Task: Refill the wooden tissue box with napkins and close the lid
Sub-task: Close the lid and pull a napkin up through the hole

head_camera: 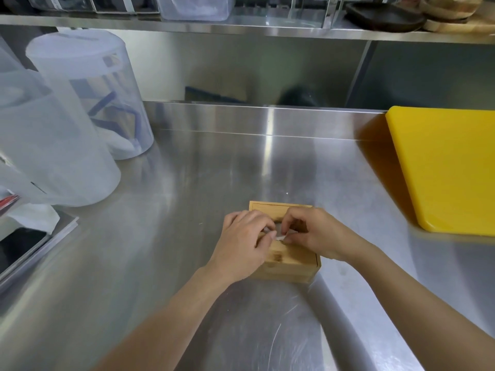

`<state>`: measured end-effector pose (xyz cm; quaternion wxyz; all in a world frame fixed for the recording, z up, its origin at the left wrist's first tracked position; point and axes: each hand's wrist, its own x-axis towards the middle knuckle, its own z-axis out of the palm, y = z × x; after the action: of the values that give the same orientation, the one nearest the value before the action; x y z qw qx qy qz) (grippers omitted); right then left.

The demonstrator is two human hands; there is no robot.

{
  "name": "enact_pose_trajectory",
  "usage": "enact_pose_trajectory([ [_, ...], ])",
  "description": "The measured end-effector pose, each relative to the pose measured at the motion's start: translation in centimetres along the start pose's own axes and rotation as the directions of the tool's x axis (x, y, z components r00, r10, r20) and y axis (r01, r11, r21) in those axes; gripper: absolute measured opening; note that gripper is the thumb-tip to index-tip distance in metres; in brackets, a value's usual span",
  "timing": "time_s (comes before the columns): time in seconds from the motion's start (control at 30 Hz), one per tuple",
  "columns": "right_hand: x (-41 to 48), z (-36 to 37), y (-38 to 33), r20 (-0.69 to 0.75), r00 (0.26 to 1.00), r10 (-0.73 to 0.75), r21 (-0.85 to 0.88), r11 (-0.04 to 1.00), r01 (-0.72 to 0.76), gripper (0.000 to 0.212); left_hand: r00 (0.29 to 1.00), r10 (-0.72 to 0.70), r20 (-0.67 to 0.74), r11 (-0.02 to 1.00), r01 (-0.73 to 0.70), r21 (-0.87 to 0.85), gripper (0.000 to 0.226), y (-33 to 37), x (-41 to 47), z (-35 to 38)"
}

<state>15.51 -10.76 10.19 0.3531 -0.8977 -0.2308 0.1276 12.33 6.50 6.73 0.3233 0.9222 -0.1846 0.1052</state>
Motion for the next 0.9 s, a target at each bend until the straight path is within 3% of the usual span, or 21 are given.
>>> enact_pose_trajectory([
  [0.13,-0.4,-0.3,0.4,-0.012,0.997,0.071,0.240,0.969,-0.066,0.015,0.997,0.029,0.074,0.999,-0.032,0.033,0.014,0.2,1.7,-0.3],
  [0.3,-0.8,-0.2,0.6,-0.130,0.991,0.043,0.246,0.969,-0.010,0.026,0.959,0.055,0.280,0.982,-0.103,0.158,0.012,0.0,3.2,0.4],
  [0.47,-1.0,0.0,1.1,-0.234,0.972,0.016,0.236,0.971,0.041,0.018,0.902,-0.088,0.422,0.971,-0.016,0.238,0.008,0.1,5.0,-0.3],
  [0.57,-1.1,-0.1,1.1,-0.242,0.970,0.012,0.187,0.982,0.034,0.018,0.907,-0.088,0.412,0.983,0.011,0.185,0.009,-0.2,5.0,-0.9],
  [0.73,-0.8,-0.3,1.2,-0.135,0.990,-0.030,0.004,1.000,0.030,0.012,0.938,-0.042,0.345,0.999,0.040,0.011,0.017,-0.5,3.9,-2.0],
  [0.9,-0.8,-0.1,0.9,-0.155,0.986,-0.066,-0.060,0.997,0.057,0.012,0.936,-0.038,0.350,0.989,0.085,-0.120,0.016,-0.5,3.3,-2.4],
])
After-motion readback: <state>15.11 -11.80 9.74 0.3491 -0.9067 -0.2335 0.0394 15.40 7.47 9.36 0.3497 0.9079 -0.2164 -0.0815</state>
